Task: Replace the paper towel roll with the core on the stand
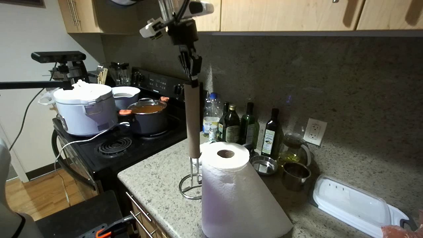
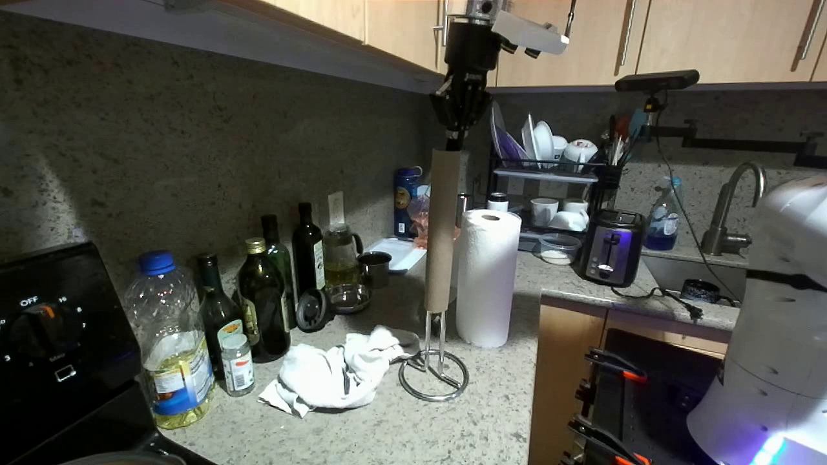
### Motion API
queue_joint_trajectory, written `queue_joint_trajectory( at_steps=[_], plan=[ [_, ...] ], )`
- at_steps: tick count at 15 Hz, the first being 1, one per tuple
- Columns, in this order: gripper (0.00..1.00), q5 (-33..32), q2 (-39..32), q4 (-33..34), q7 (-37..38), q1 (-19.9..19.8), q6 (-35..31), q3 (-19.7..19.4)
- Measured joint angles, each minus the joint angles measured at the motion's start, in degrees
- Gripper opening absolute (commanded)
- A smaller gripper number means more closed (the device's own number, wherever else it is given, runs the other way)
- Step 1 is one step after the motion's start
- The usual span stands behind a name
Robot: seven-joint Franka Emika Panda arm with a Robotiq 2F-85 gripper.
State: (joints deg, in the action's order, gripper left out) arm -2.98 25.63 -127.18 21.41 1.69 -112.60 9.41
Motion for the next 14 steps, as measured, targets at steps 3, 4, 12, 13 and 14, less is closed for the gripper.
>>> queue_joint_trajectory(
  at_steps=[3, 4, 12, 13, 14],
  plan=[
    [0.00, 0.2, -0.3, -1.1, 0.0, 0.9, -1.1, 0.0],
    [0.00, 0.3, -0.5, -1.6, 0.0, 1.1, -1.7, 0.0],
    [0.00, 2.4, -3.4, -4.5, -2.3, 1.3, -6.3, -0.2],
    [0.00, 2.6, -3.7, -4.7, -2.5, 1.3, -6.5, -0.2],
    [0.00, 2.7, -4.0, -4.9, -2.9, 1.3, -6.7, -0.3]
  ],
)
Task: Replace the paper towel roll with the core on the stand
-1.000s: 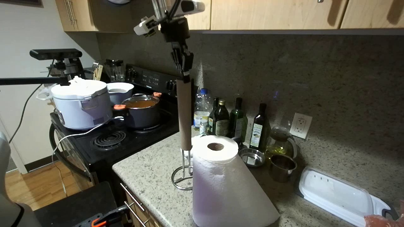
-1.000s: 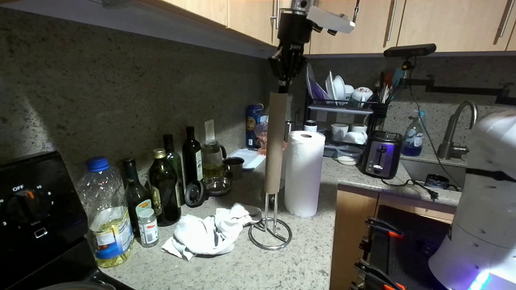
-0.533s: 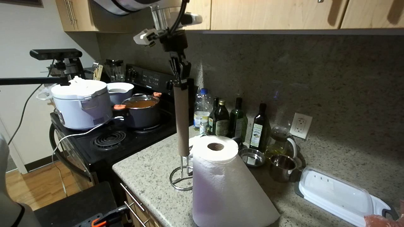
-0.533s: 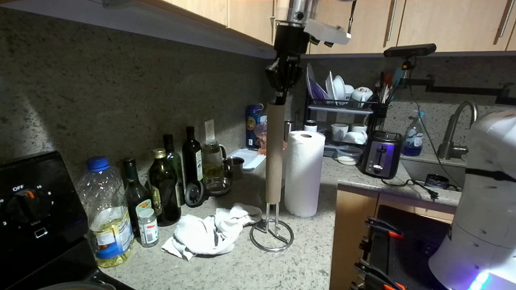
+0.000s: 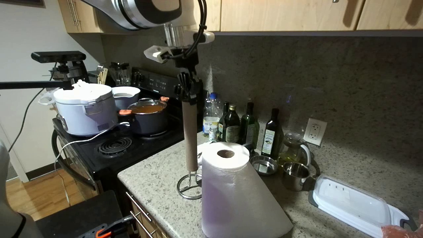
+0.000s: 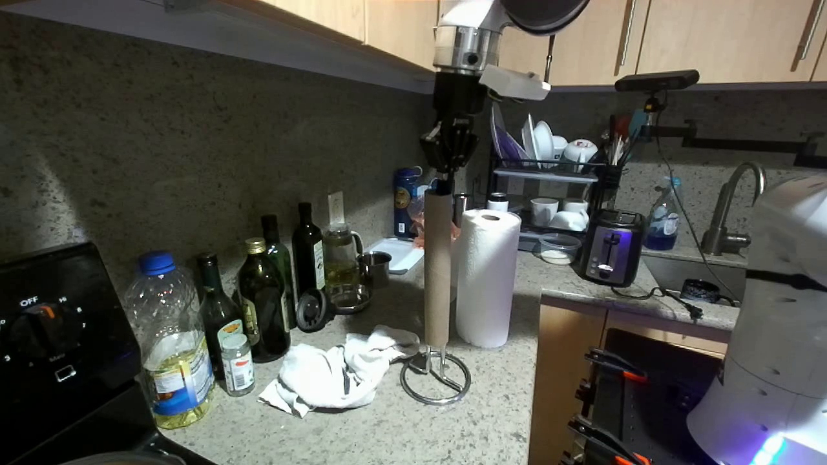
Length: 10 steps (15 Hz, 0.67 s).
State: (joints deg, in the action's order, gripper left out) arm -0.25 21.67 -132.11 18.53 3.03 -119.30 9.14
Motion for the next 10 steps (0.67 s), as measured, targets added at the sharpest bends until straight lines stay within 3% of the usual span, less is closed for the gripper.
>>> queue_joint_trajectory(
  at_steps=[5, 6, 7, 8, 9, 10],
  plan=[
    [0.00, 0.9, -0.7, -1.4, -0.6, 0.0, -0.4, -0.1],
    [0.11, 1.1, -0.8, -1.6, -0.6, 0.0, -0.4, -0.1],
    [0.09, 1.2, -0.9, -1.9, -0.6, 0.0, -0.5, -0.1],
    [0.16, 1.3, -0.9, -2.2, -0.6, 0.0, -0.5, -0.1],
    [0.35, 1.4, -1.0, -2.5, -0.6, 0.1, -0.5, -0.1],
    [0.36, 1.4, -1.0, -2.8, -0.7, 0.2, -0.5, -0.1]
  ],
)
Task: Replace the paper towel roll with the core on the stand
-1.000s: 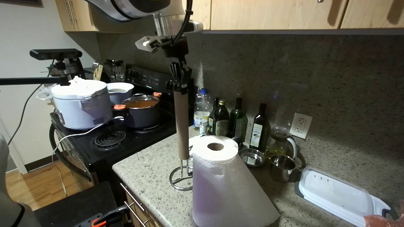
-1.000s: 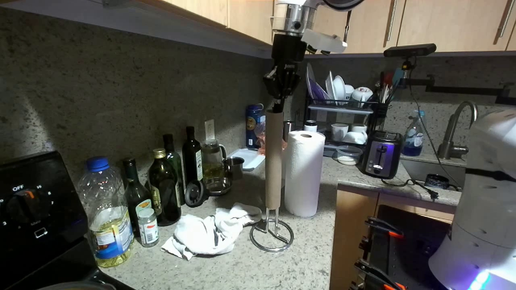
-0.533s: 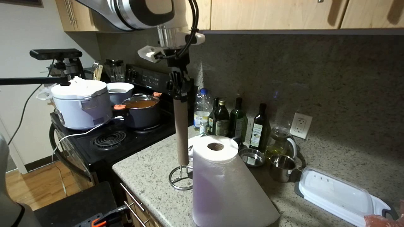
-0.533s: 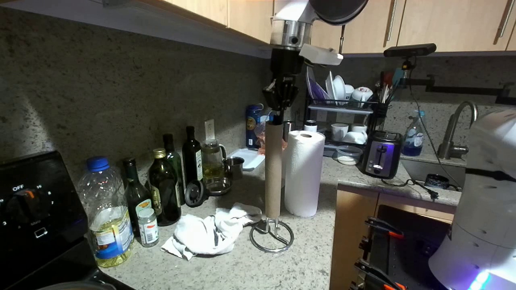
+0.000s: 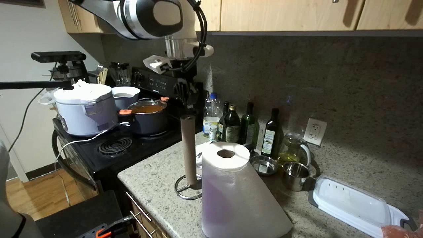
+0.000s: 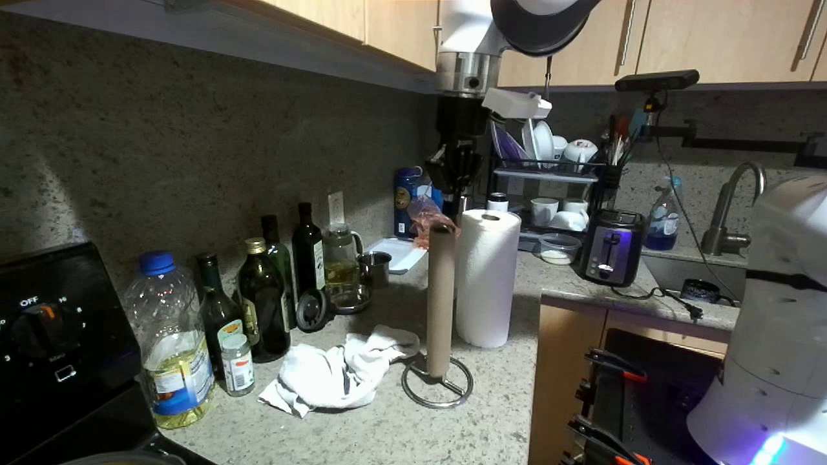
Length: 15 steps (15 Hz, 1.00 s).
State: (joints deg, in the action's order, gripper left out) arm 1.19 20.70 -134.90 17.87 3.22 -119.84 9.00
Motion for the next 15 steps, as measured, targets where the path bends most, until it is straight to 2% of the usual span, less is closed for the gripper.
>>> queue_joint_trajectory(
  at_steps=[8, 9, 15],
  plan=[
    [0.95, 0.1, 1.2, -0.6, 0.0, 1.6, 0.0, 0.2],
    [1.00, 0.0, 1.8, -0.6, 0.0, 1.9, 0.0, 0.4],
    [1.00, -0.1, 6.3, -0.8, 0.0, 3.9, 0.0, 2.7]
  ],
)
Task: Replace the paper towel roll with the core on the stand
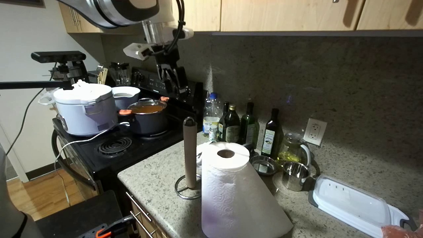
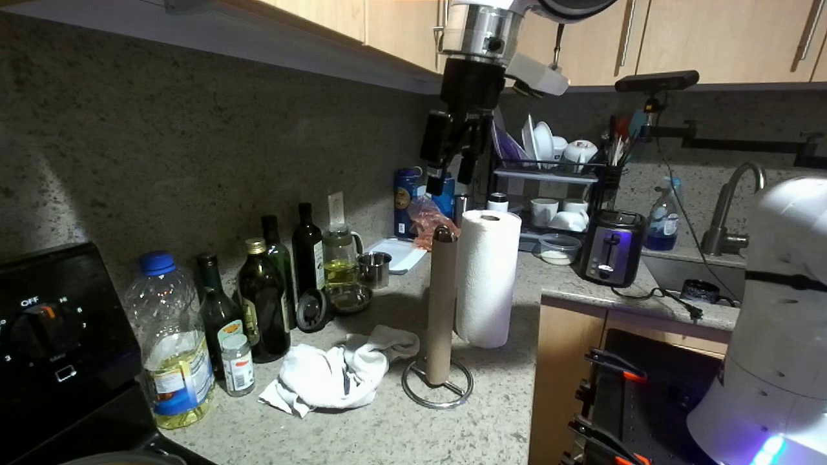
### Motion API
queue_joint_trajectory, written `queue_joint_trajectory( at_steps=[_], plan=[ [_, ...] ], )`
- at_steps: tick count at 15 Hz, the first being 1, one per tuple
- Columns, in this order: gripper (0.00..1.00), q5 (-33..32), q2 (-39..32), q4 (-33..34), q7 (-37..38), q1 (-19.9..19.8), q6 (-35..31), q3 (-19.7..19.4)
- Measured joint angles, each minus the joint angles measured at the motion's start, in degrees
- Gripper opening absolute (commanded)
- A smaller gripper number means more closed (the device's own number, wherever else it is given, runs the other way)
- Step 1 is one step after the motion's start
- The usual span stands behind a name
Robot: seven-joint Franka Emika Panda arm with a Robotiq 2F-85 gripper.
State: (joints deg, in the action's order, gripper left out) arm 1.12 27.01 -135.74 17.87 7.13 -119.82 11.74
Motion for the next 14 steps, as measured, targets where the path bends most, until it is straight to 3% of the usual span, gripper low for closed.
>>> queue_joint_trajectory(
  at_steps=[14],
  plan=[
    [1.00, 0.0, 10.2, -6.5, 0.3, 4.1, 0.0, 6.1]
  ],
)
